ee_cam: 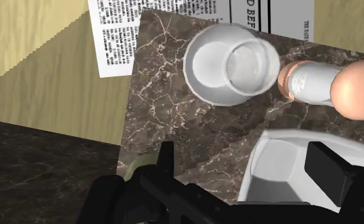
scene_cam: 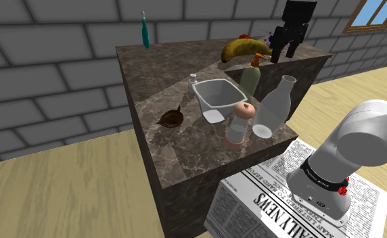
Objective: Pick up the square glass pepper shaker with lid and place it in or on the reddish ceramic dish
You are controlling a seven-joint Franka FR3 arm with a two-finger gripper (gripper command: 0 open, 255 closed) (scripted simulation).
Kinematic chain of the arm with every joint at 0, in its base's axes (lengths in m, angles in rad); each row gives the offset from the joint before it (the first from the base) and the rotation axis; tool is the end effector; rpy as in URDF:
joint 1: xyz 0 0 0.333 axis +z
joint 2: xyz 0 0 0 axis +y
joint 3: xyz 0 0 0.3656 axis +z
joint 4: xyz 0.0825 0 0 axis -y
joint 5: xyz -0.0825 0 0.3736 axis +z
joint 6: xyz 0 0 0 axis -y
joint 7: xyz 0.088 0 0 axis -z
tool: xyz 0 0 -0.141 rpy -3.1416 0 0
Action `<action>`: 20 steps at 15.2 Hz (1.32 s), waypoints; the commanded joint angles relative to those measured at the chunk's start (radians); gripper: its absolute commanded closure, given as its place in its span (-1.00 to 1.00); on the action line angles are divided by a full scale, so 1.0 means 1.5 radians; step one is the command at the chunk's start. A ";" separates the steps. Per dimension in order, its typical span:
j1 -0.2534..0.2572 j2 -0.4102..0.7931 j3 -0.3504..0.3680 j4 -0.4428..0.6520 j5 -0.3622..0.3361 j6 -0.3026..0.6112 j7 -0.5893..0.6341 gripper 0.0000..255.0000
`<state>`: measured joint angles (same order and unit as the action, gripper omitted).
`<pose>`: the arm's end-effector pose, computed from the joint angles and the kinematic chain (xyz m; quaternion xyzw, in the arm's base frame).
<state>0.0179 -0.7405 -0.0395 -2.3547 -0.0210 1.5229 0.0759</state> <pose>0.2658 -0.0125 0.5761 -0.9980 0.0429 0.0459 0.0013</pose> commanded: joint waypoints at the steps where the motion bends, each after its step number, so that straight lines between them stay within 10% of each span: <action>1: 0.000 0.000 0.000 0.000 0.000 0.000 0.000 -1.00; 20: 0.011 0.509 0.028 0.284 0.036 0.177 0.094 -1.00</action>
<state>0.0357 -0.0191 0.0042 -1.9611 0.0325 1.7832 0.2137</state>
